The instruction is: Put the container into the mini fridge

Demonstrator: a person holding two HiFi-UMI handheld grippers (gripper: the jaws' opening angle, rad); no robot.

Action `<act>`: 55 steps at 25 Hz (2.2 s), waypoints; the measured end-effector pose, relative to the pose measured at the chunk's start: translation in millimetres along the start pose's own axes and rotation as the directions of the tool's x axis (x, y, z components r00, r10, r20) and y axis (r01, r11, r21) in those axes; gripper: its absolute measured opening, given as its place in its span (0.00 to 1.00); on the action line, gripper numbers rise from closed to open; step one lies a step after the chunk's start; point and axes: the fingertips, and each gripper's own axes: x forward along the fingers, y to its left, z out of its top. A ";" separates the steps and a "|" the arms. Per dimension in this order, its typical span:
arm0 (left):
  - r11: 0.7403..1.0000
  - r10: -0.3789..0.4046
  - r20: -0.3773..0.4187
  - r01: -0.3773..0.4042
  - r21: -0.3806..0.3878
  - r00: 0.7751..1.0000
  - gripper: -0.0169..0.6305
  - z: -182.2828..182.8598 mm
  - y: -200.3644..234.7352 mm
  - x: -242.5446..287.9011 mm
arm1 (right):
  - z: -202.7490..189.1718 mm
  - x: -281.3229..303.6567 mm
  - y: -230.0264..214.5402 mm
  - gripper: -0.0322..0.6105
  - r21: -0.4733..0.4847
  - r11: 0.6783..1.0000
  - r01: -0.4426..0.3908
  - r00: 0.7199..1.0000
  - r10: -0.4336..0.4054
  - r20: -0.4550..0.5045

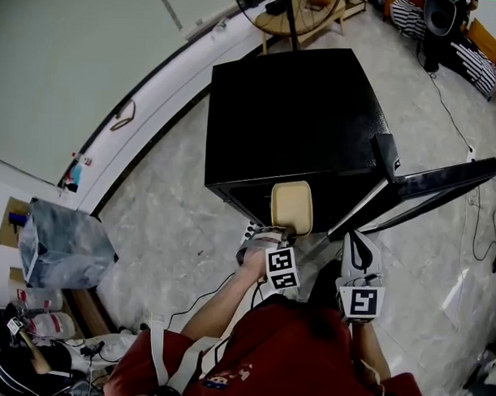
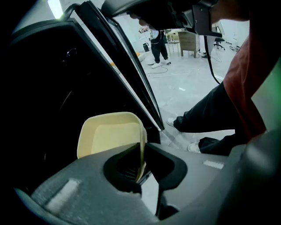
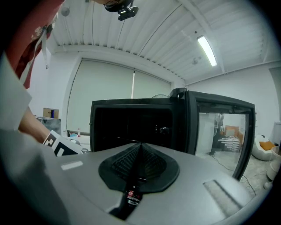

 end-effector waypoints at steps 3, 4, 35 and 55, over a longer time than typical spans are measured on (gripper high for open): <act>1.000 0.001 -0.008 -0.001 -0.016 1.000 0.08 -3.0 2.9 14.1 | -1.4 2.0 -1.9 0.05 -0.004 1.000 -0.003 1.000 0.003 -0.007; 1.000 -0.002 -0.013 0.002 -0.023 1.000 0.08 -4.3 2.4 18.8 | -1.3 2.3 -1.4 0.05 -0.004 1.000 -0.008 1.000 0.008 -0.006; 0.998 0.058 -0.066 -0.057 0.006 0.996 0.10 -6.3 74.7 91.7 | -21.3 -0.3 -21.3 0.05 0.012 1.000 -0.005 0.998 0.006 -0.059; 0.978 0.197 -0.080 -0.191 0.084 0.977 0.15 -16.9 120.0 114.6 | -20.4 9.6 -22.0 0.05 -0.001 1.000 -0.025 0.998 0.025 -0.065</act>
